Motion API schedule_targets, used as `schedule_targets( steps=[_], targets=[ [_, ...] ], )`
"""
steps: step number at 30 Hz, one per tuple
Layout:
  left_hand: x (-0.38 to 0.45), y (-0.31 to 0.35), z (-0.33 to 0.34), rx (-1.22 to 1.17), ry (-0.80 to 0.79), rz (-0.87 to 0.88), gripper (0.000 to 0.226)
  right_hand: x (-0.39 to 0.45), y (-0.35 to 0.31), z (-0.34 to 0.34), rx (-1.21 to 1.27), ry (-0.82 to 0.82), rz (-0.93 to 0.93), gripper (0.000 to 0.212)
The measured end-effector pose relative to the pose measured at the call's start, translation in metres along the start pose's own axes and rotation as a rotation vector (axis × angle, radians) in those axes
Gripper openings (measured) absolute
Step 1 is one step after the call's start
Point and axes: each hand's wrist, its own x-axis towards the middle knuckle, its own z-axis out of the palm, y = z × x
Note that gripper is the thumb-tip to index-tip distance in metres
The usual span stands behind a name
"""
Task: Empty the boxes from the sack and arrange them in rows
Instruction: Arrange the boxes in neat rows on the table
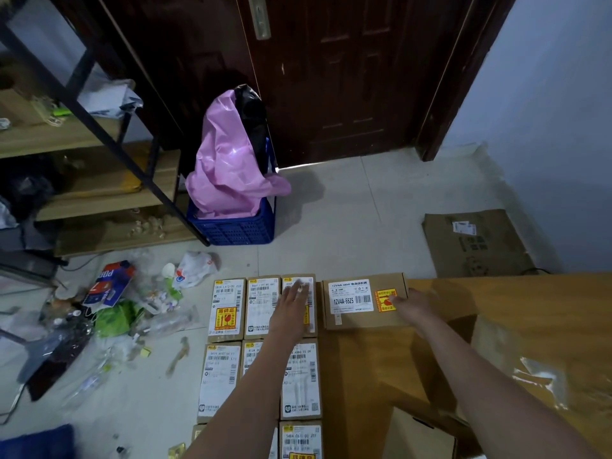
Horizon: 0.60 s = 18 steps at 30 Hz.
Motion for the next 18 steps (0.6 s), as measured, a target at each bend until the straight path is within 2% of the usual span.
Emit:
schedule_targets(
  steps=[3,8,18],
  targets=[
    [0.001,0.0,0.001,-0.026,0.003,-0.004,0.099,0.008,0.003,0.008,-0.089,0.013,0.021,0.045],
    [0.0,-0.002,0.0,-0.034,0.003,-0.002,0.1,0.01,-0.002,0.02,-0.27,0.131,0.031,0.045],
    [0.002,0.0,-0.001,-0.035,0.012,0.005,0.101,0.014,-0.004,0.026,-0.326,0.139,0.019,0.047]
  ],
)
